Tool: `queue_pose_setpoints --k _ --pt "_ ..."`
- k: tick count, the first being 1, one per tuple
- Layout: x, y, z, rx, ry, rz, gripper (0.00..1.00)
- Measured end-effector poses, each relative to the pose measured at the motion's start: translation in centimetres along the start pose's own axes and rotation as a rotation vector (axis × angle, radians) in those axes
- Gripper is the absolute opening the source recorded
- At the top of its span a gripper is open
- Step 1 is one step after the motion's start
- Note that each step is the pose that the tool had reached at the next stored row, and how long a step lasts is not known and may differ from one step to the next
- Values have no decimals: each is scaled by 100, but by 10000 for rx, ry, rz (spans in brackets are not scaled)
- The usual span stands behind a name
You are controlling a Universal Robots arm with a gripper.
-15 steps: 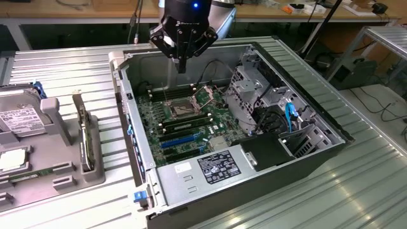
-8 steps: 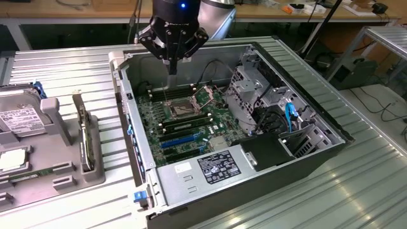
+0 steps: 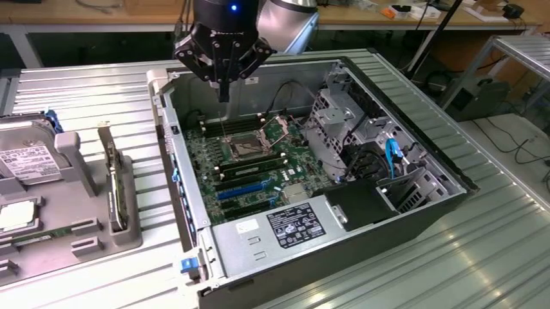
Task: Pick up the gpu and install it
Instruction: 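Reach for the gpu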
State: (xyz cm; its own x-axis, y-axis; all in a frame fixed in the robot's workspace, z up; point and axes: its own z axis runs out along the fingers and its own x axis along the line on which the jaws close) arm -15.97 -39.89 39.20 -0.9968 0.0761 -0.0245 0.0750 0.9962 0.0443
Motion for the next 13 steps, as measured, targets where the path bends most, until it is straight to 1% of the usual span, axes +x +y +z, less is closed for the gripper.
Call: queue_pose_setpoints --k 3,9,13 --pt "64 -5 0 -1 -1 1 11" --pt "156 -12 0 0 0 1 11" --pt "177 -13 0 -1 -1 1 11"
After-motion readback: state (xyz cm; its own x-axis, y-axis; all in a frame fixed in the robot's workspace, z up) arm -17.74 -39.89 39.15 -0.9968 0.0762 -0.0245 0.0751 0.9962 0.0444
